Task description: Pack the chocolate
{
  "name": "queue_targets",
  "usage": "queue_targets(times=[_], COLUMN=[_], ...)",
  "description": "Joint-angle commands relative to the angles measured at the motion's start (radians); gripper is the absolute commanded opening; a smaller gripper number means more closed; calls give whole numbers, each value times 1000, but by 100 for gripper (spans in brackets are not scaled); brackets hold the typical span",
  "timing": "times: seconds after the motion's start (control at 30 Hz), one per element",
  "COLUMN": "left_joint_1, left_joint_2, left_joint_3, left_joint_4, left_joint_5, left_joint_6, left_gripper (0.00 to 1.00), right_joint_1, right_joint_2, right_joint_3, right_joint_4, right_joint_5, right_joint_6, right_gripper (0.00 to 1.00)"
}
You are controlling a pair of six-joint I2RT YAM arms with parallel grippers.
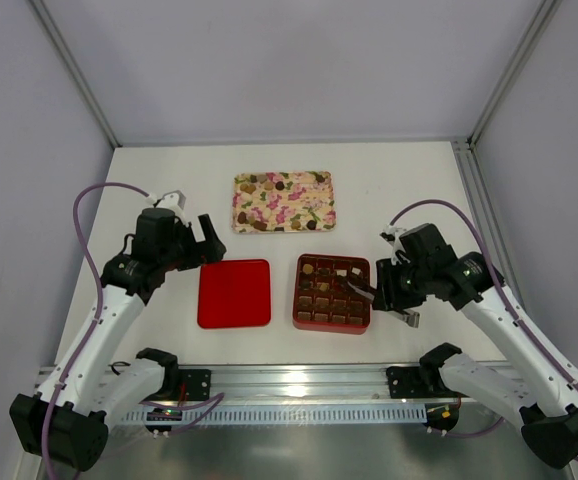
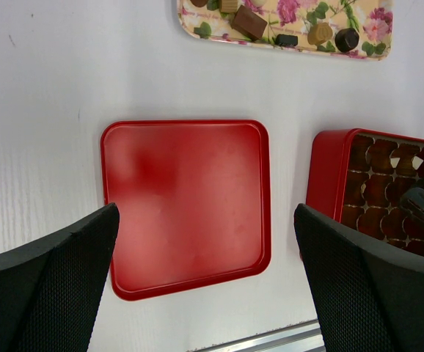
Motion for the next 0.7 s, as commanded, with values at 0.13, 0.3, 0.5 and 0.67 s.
queue_targets(times=[0.13, 0.3, 0.5, 0.67], left_joint_1=[5, 5, 5, 5], left_joint_2=[-13, -8, -7, -1], left_joint_3=[24, 23, 21, 24], left_joint_4=[8, 10, 10, 7], left_joint_5=[-6, -8, -6, -1], left_joint_6=[5, 5, 3, 3], left_gripper=[100, 100, 100, 100], right_joint_1=[-1, -3, -1, -1], right_joint_2=[44, 174, 429, 674], right_joint_3=[161, 282, 503, 696], right_joint_4=[24, 96, 206, 199], right_joint_5=[-2, -10, -11, 47], right_joint_6=[-15, -33, -50, -74], right_gripper=[44, 45, 45, 45])
